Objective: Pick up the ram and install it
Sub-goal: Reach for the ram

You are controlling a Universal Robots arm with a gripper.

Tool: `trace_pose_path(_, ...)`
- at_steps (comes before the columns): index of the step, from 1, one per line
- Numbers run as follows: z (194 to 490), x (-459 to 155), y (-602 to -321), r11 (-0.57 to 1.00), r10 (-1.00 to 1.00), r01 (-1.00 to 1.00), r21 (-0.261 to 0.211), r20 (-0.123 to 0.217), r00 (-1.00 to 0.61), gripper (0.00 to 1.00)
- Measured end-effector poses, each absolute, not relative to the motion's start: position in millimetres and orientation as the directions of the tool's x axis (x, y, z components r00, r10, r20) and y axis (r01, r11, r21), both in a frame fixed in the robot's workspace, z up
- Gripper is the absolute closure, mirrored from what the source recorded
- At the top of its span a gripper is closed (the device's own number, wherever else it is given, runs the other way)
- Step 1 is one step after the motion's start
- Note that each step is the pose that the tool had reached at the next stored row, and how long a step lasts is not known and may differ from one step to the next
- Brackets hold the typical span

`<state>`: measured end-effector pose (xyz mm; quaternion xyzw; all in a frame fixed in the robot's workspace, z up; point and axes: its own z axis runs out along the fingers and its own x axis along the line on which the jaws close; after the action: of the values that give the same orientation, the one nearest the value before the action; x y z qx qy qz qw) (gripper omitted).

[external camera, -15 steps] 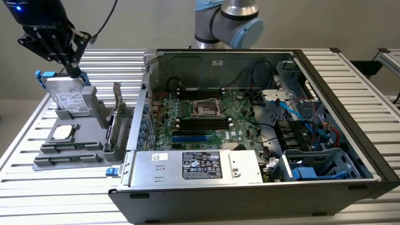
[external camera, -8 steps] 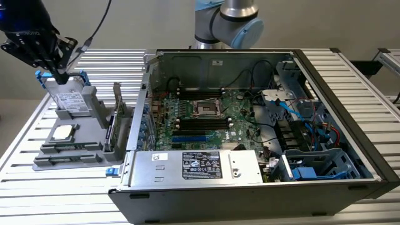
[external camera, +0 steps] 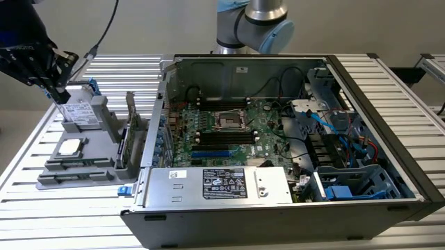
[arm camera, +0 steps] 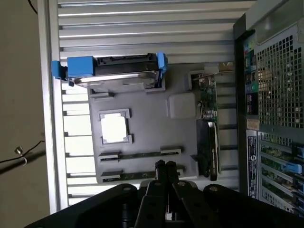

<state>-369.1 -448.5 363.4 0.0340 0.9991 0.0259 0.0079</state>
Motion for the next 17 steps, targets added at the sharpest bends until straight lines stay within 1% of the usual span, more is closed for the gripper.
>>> trace_pose_path(4,358.9,-373.7,-455.8,0.996,0.066,0.066,0.051,-0.001,-0.998,0.9)
trace_pose_path(12,351.8,-380.3,-466.5,0.997,0.063,0.064,0.049,0.039,-0.997,0.9)
trace_pose_path(17,351.2,-380.4,-467.5,0.997,0.06,0.062,0.049,0.042,-0.997,0.9)
